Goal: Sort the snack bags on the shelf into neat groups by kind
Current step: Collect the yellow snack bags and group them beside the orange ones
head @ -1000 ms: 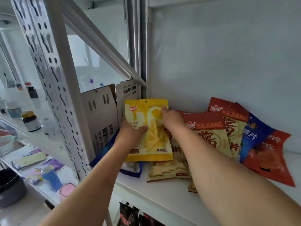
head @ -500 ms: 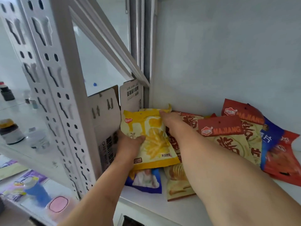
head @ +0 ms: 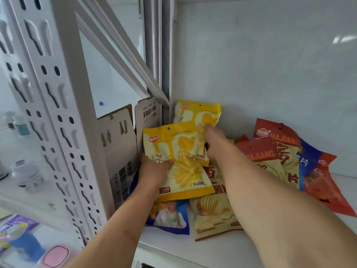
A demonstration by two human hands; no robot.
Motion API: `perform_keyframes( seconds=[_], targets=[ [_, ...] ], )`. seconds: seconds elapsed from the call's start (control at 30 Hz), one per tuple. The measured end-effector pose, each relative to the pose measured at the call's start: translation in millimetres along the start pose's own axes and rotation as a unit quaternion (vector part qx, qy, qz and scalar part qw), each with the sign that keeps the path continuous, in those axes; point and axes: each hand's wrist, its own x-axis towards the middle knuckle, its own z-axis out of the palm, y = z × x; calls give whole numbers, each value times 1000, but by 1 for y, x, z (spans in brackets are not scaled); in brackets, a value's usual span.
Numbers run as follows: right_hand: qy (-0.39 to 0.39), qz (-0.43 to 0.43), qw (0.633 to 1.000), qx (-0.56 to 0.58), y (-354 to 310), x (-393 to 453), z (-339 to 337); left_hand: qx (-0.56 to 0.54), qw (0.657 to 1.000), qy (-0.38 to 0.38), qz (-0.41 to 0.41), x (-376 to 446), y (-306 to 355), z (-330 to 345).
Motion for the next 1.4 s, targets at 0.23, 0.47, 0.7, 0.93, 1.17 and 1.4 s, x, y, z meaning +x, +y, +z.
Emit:
perform_keyframes(
  seconds=[0.23, 0.47, 0.7, 0.93, 1.17, 1.4],
  targets=[
    [-22, -4, 1000, 3, 2, 8, -37, 17, 999, -31, -8, 2, 6, 11],
    [27, -52, 998, 0, -16, 12, -75, -42, 992, -119, 6, -3, 15, 22],
    [38, -71, 994, 69, -31, -33, -147, -78, 972, -222, 16, -39, 31, 64],
    [123, -92, 983, 100, -8, -71, -270, -88, 944, -315, 39, -114, 34, 137],
    [180, -77, 977, 87, 32, -117, -421, -66, 914, -397, 52, -216, 18, 236],
    [260, -90, 959, 69, 66, -176, -567, -32, 902, -428, 33, -323, -6, 331]
  ],
)
